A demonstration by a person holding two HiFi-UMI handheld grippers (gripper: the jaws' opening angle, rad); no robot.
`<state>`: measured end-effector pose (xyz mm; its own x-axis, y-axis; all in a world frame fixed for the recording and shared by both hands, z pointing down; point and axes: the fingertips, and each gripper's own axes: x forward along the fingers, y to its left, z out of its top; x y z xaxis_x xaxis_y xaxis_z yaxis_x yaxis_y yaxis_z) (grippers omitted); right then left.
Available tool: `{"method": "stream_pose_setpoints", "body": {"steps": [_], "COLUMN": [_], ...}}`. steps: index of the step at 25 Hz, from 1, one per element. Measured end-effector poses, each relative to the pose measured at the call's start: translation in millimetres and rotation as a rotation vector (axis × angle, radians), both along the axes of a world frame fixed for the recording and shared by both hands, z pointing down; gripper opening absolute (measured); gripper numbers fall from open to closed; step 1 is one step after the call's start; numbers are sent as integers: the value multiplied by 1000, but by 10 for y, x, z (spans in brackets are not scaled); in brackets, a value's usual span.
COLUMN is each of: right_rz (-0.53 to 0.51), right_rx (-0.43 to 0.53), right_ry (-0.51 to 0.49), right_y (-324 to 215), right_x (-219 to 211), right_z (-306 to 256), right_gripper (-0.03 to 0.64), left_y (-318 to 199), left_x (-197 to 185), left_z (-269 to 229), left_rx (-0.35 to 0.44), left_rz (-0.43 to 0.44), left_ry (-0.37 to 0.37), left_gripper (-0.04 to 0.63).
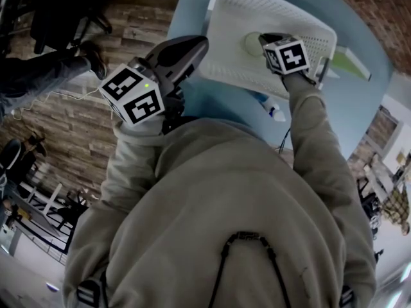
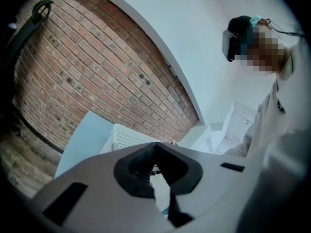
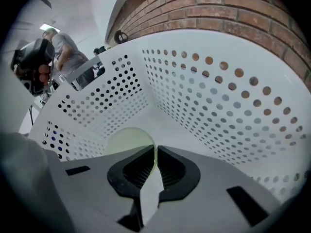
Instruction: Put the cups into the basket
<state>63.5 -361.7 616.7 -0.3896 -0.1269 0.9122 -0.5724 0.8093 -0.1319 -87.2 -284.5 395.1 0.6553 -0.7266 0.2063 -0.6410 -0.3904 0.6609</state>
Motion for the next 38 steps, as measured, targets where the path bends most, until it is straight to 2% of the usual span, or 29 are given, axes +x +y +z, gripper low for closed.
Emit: {"method": "stream_pose_setpoints", "body": {"steps": [12,13,15,17,32,38], "right_rz": [39,35,28,27,21,45], "right_rx": [-34,-32,-31,-33,-24,30], "right_ry": [-29,-25,-22,-25,-42,-58], "right_y": [7,8,13,17,38,-58], "right_x": [-6,-8,-15,-20,-28,-39], "right_z": [184,188,191,193,65,-185], "right_gripper": [34,43,129,172,187,186], "left_y": [15,15,17,21,89,127], "left_x": [-16,-13,4,18,25,27], "left_z": [89,91,93,93,8,-88], "left_rx": [-5,-4,-12,-14,14,40], "left_rz": [-8,-8,-4,-1,-2,0], "left_ry": [-2,-3,-7,-10,-12,-21], "left_gripper": [-3,-3,-2,-2,-3,-3]}}
